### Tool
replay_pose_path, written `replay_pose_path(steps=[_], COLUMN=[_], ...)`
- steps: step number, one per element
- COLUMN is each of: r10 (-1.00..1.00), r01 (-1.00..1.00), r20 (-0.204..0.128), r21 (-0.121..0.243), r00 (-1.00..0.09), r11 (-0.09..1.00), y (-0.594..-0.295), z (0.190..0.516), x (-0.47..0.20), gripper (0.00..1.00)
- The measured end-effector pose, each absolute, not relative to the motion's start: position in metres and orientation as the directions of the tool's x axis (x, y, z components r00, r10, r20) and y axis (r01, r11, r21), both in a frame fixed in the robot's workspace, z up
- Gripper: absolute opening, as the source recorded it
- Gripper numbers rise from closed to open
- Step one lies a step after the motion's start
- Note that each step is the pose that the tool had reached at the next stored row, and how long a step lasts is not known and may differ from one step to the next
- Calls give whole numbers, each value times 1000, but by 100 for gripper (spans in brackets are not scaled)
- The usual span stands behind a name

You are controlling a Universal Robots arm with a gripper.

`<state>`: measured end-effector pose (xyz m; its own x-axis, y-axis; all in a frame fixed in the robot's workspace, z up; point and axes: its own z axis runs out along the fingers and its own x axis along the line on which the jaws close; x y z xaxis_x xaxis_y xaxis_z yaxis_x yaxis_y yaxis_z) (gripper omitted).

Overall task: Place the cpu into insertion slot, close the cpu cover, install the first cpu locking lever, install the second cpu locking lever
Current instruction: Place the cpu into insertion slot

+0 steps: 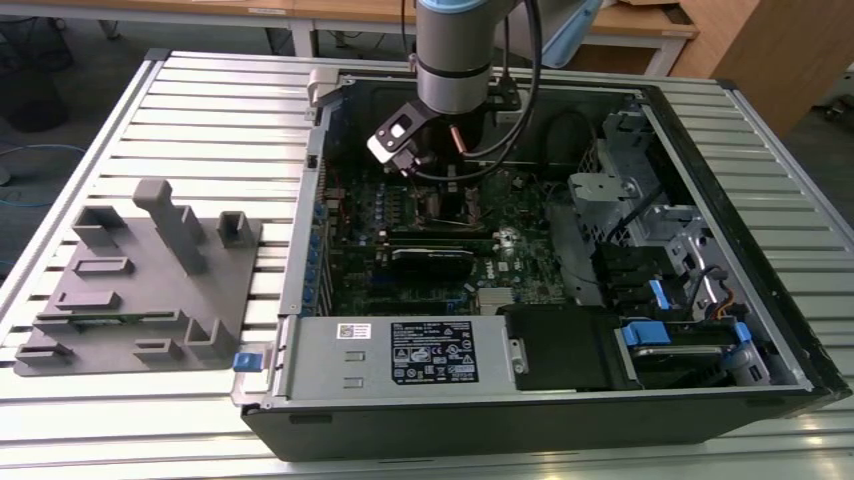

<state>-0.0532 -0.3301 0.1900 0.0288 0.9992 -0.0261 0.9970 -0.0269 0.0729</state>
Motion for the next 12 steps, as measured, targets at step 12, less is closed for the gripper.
replay_pose_path(steps=[12], r10=[999], r01=[997], r20=[-28], r21=[72], r00=[30], r11=[-28], y=[-330], z=[188], x=[-53], gripper=[54])
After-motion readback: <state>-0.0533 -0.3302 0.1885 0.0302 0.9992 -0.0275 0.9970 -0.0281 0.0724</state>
